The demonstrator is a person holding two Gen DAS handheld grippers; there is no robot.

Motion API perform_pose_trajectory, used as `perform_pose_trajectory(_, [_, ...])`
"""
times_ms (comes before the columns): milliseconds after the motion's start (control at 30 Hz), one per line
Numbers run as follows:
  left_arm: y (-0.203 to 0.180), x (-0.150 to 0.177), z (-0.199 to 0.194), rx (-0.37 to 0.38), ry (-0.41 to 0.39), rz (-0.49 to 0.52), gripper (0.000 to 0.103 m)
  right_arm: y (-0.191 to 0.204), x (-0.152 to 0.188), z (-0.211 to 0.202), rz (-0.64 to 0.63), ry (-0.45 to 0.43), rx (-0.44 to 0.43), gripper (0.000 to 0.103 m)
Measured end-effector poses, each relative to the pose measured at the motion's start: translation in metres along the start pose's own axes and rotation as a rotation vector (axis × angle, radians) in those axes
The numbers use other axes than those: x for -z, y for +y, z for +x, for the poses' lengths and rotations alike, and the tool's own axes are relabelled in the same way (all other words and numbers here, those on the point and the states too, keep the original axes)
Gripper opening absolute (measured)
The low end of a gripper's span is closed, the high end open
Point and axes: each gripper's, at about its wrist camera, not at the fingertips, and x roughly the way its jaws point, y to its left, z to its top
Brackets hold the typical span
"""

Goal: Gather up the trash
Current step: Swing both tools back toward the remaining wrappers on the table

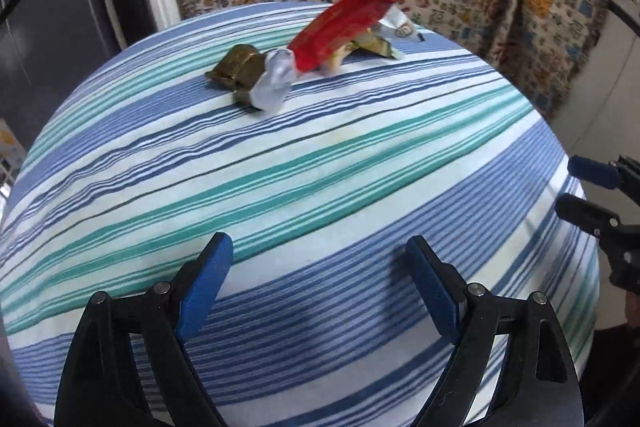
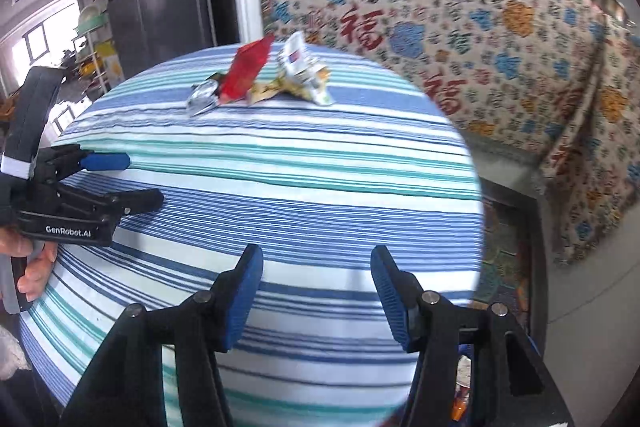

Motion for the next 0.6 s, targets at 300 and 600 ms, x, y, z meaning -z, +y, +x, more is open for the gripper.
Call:
perform_pose_trajectory(300, [0.018,-0.014,0.017,-0.049,0.034,-0.033,0.103,0.004,-0.008,0.033,0.006,0.04,-0.013,0.058])
perform_pose_trajectory(600, [0.031,-0.047,0.032,-0.021,-0.015,-0.072,0.102,0.004,-0.021,0.045,0.013,0.027,-0.004,0.065])
